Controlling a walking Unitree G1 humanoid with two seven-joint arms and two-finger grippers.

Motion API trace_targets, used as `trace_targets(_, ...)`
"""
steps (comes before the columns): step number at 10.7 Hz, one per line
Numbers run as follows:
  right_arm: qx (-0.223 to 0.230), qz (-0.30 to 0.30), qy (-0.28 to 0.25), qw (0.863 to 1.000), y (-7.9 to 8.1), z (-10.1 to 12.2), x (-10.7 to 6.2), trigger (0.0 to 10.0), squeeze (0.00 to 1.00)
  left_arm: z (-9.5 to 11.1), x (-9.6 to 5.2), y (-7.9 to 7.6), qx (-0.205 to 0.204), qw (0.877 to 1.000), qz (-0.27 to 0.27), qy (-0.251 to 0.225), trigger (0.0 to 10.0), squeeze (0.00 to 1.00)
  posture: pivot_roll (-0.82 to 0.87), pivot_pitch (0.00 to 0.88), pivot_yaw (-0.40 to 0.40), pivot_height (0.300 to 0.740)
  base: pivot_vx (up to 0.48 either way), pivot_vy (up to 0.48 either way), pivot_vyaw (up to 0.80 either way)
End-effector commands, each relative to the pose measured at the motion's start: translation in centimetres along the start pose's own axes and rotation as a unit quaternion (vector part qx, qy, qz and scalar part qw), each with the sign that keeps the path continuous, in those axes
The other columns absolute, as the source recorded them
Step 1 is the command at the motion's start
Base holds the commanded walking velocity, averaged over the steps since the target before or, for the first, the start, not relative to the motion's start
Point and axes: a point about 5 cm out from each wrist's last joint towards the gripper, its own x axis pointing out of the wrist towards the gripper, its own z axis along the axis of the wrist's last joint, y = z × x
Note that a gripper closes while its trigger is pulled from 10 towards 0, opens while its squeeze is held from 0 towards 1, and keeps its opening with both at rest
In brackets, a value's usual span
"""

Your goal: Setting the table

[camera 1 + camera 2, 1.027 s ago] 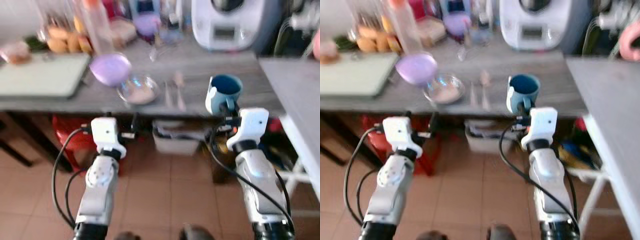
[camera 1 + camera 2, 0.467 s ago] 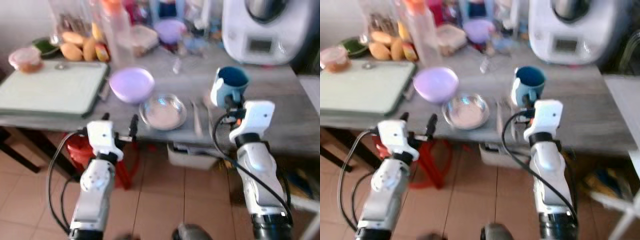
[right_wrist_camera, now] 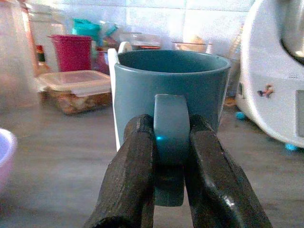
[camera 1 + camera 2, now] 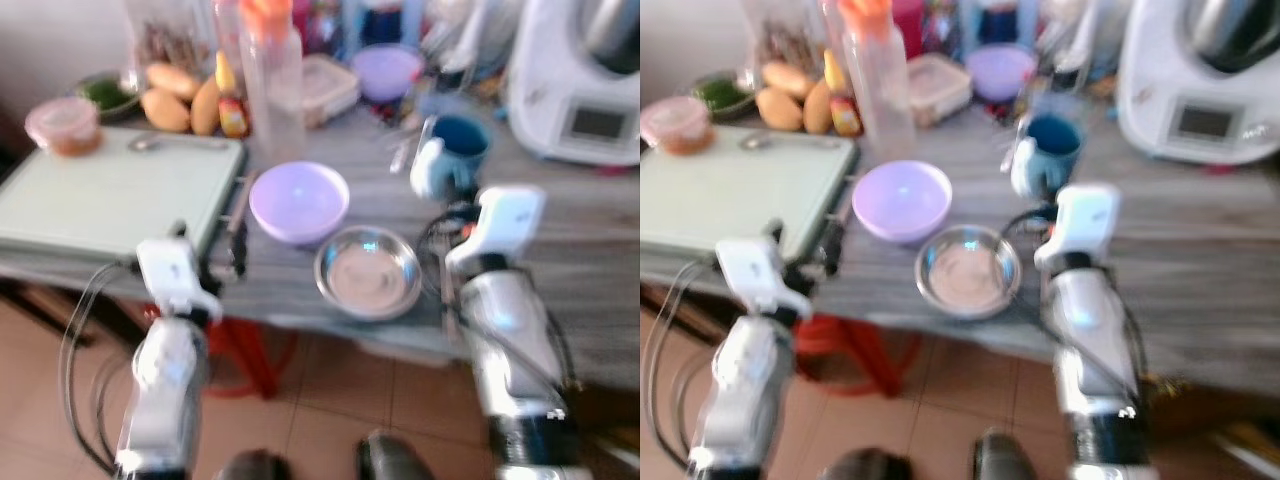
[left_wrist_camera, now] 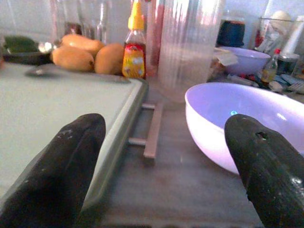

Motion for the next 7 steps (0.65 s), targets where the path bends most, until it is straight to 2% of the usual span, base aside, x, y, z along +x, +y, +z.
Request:
trace_targets(1,0.003,0.004,-0.012,1.000,0.4,0.4,0.1,10.0,0.00,0.3,-0.4,0.9,0.005,1.000,0.009,-0.004,10.0,0.00,-0.06,0.097,0.014,0.740,0.000,0.000,0.00)
trace_targets(3,0.004,0.030,0.009,0.999,0.7,0.0,0.4,10.0,0.00,-0.2,-0.9,1.1,0.006,1.000,0.004,0.008,10.0,0.00,-0.06,0.105,0.016,0.740,0.000,0.000,0.00)
trace_targets(4,0.004,0.040,0.022,0.999,0.0,-0.2,1.0,10.0,0.00,-0.6,-1.4,1.2,0.004,1.000,-0.001,0.021,10.0,0.00,-0.06,0.119,0.018,0.740,0.000,0.000,0.00)
trace_targets(5,-0.003,0.028,0.036,0.999,-1.7,-0.5,1.3,10.0,0.00,-0.8,-1.7,1.2,0.004,1.000,-0.008,0.026,10.0,0.00,-0.06,0.121,0.018,0.740,0.000,0.000,0.00)
trace_targets(7,-0.008,0.034,0.046,0.998,-2.1,-0.8,1.2,10.0,0.00,-0.7,-1.7,1.2,0.000,1.000,-0.008,0.024,10.0,0.00,-0.05,0.126,0.014,0.740,0.000,0.000,0.00)
